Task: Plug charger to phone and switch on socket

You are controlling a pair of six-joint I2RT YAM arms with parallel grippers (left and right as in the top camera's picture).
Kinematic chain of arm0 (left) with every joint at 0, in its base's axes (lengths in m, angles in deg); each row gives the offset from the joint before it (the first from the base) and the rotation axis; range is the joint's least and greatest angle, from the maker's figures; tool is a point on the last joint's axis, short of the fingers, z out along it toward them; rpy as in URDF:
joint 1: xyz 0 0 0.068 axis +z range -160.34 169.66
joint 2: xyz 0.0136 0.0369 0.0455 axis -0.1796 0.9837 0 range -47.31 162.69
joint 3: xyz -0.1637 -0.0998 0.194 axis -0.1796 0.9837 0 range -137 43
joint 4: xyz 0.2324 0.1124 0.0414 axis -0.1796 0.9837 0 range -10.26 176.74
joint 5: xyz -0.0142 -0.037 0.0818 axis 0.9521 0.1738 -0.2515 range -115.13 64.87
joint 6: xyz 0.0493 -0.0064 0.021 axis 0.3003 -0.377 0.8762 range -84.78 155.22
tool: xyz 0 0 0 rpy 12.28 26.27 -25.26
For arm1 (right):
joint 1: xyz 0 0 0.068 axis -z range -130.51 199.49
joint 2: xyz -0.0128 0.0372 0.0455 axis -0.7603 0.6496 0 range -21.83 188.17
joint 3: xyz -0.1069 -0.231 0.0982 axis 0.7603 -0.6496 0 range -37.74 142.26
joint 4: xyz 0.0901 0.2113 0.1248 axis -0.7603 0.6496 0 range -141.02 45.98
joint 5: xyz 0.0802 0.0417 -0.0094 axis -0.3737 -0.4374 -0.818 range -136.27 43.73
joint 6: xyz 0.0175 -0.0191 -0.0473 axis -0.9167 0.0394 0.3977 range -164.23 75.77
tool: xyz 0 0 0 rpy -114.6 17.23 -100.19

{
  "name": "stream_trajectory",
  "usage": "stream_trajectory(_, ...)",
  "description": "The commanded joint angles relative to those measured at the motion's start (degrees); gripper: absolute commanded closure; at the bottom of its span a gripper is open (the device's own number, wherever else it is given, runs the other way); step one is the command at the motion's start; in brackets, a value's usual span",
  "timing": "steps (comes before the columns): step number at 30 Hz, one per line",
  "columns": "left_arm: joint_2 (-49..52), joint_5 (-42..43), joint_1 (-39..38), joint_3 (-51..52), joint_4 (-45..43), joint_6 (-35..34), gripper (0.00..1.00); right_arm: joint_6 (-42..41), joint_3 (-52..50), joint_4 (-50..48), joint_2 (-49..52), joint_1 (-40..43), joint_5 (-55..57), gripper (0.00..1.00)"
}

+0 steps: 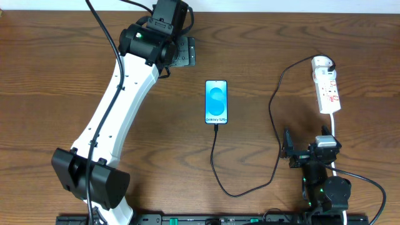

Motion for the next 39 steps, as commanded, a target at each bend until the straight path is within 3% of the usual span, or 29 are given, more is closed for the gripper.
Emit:
stream_trajectory(1,0.37,-1.36,0.07,0.04,0.31,0.09,0.13,0.68,-0.15,0.17,-0.52,-0.26,0.85,0.01)
stream_trajectory(9,-1.66,-1.64,-0.26,2.99,7.37,0.11,0.13,0.68,-0.15,0.17,-0.52,-0.26,0.85,0.01)
stream_trajectory(16,-11.41,-4.17,-0.31,21.0,4.59,0.09,0.13,0.68,-0.15,0.15,-0.52,-0.26,0.85,0.01)
stream_trajectory(23,-22.82,-7.15,1.6,29.92,4.44,0.09,0.13,0.68,-0.15,0.15,-0.52,-0.26,0.85,0.01)
stream_trajectory(29,-29.81,-5.95,3.87,40.22,-3.85,0.55,0.13,0.68,-0.15,0.15,-0.52,-0.26,0.85,0.01)
stream_trajectory(36,-34.84,7.43,7.08,50.21,-18.25,12.85,0.13,0.68,-0.15,0.15,-0.52,-0.26,0.85,0.01)
stream_trajectory(39,-37.16,9.92,8.57,53.9,-21.64,14.21,0.13,0.68,-0.15,0.15,-0.52,-0.26,0.85,0.01)
